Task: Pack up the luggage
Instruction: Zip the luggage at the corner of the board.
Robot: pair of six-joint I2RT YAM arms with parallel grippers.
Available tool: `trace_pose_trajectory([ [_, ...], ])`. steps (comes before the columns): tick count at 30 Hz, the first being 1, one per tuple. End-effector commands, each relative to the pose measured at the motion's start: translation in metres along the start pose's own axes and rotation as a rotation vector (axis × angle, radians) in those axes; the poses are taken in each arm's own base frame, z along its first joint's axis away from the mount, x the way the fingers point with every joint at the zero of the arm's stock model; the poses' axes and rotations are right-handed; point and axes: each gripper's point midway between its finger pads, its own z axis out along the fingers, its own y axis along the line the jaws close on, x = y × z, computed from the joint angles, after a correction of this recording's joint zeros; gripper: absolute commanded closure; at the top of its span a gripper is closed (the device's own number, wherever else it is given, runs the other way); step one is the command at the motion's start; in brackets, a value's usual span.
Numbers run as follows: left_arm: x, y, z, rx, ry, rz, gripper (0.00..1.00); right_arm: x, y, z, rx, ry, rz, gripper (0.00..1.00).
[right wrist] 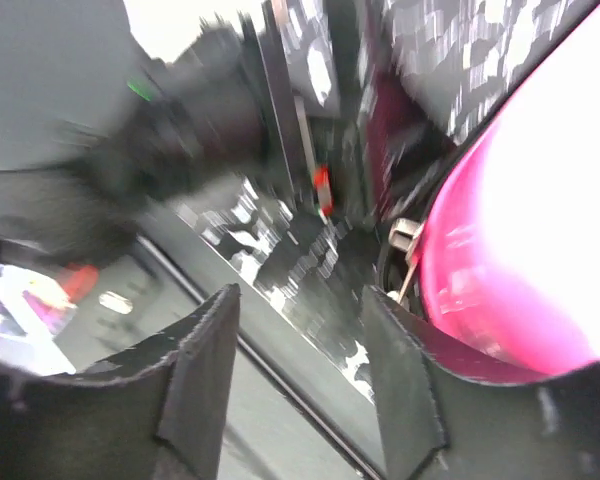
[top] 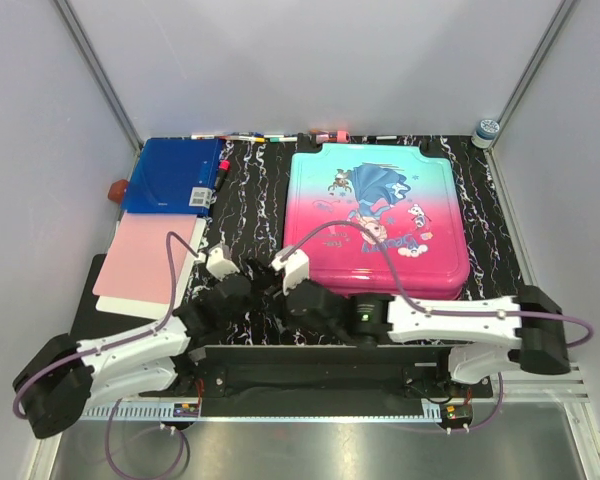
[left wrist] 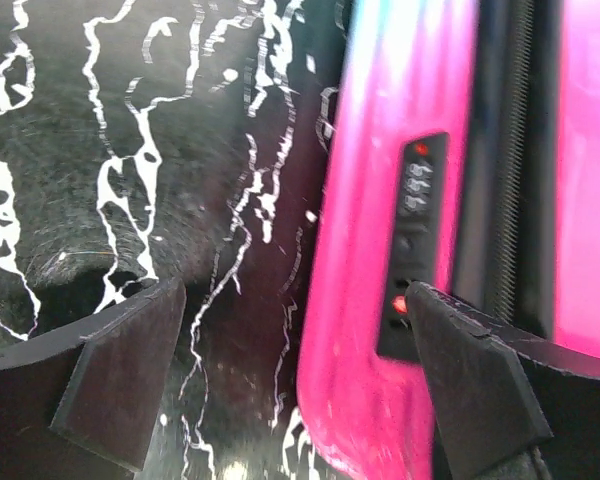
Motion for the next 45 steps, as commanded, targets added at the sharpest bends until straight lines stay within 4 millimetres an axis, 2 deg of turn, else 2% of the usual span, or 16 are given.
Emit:
trace_pose_trajectory([
  [1,0.0,-0.023,-0.015,0.148,0.092,0.07,0.01,-0.064,0.004,-0.039,-0.07,-0.188,0.059,0.37],
  [2,-0.003,-0.016,-0.013,0.137,0.086,0.071,0.01,-0.059,0.0,-0.046,-0.073,-0.167,0.044,0.36],
  [4,-0.007,-0.017,-0.018,0.171,0.086,0.062,0.01,-0.048,-0.007,-0.053,-0.071,-0.134,0.03,0.34],
  [5,-0.009,-0.014,-0.018,0.171,0.08,0.069,0.01,-0.045,-0.012,-0.062,-0.074,-0.121,0.025,0.33],
  [11,-0.016,-0.008,-0.026,0.198,0.052,0.115,0.01,-0.005,-0.039,-0.084,-0.058,-0.004,-0.001,0.29],
  [15,-0.019,-0.018,-0.028,0.267,0.049,0.121,0.01,0.019,-0.056,-0.084,0.0,0.052,0.024,0.28],
  [21,-0.017,-0.027,-0.028,0.298,0.083,0.143,0.01,0.038,-0.068,-0.086,0.047,0.095,0.08,0.28],
  [24,-0.021,-0.031,-0.03,0.306,0.082,0.137,0.01,0.054,-0.072,-0.086,0.067,0.156,0.079,0.29],
  [28,-0.039,-0.039,-0.034,0.337,0.055,0.106,0.01,0.077,-0.082,-0.078,0.127,0.225,0.054,0.29],
  [32,-0.05,-0.041,-0.033,0.335,0.043,0.103,0.01,0.083,-0.097,-0.068,0.226,0.22,0.034,0.28],
  [37,-0.051,-0.046,-0.035,0.375,0.067,0.1,0.01,0.093,-0.106,-0.059,0.28,0.237,0.014,0.28],
  [41,-0.053,-0.049,-0.036,0.4,0.062,0.145,0.01,0.097,-0.112,-0.059,0.297,0.243,0.013,0.28],
  [45,-0.051,-0.061,-0.041,0.48,0.082,0.207,0.01,0.1,-0.118,-0.06,0.311,0.237,0.077,0.28],
])
